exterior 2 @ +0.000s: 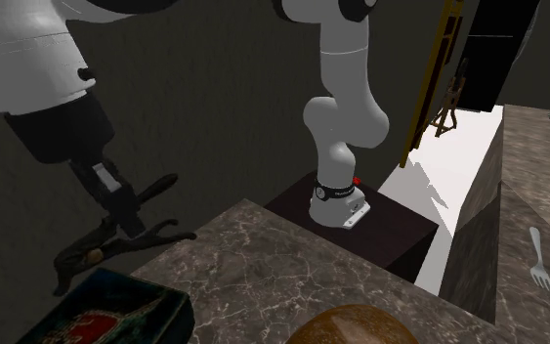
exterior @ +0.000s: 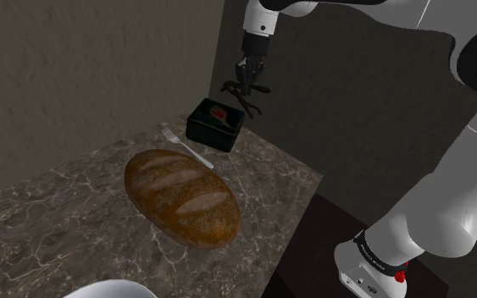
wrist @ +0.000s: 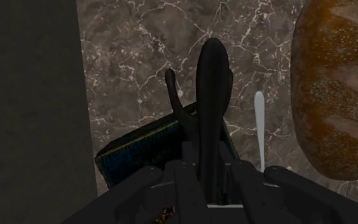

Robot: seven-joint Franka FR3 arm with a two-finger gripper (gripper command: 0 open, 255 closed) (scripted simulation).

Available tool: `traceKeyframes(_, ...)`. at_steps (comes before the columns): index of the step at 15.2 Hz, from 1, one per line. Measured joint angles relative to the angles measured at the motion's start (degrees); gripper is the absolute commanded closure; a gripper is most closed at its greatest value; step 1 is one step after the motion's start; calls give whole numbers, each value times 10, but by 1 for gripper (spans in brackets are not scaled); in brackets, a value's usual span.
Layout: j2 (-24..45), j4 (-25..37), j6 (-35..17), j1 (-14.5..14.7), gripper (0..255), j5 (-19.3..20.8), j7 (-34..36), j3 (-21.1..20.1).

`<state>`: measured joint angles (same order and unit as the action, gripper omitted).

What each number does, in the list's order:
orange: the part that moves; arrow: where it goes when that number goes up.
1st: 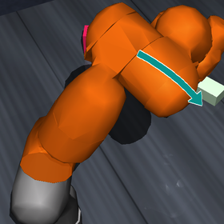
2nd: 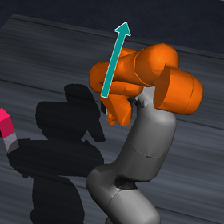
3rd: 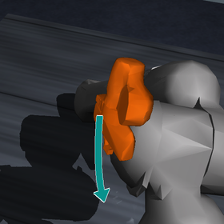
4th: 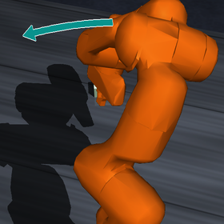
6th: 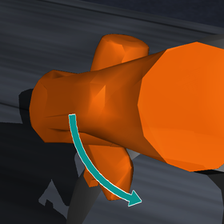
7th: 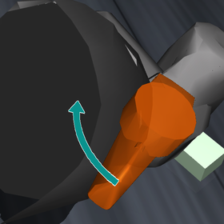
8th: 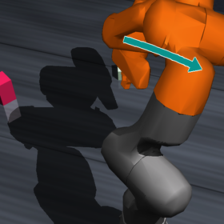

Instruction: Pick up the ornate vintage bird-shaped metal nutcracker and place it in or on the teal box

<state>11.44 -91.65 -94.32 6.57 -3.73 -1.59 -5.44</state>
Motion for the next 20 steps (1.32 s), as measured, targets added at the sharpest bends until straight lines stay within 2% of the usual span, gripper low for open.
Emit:
traceKeyframes(2, 47, 70, 23, 1, 255, 4, 2, 0)
traceKeyframes(5, 141, 208, 66, 9, 255, 12, 11, -1)
traceKeyframes(6, 155, 225, 71, 10, 255, 13, 12, 0)
traceKeyframes(9, 165, 223, 58, 11, 255, 14, 11, 0)
traceKeyframes(20, 163, 135, -27, 9, 255, 13, 6, 1)
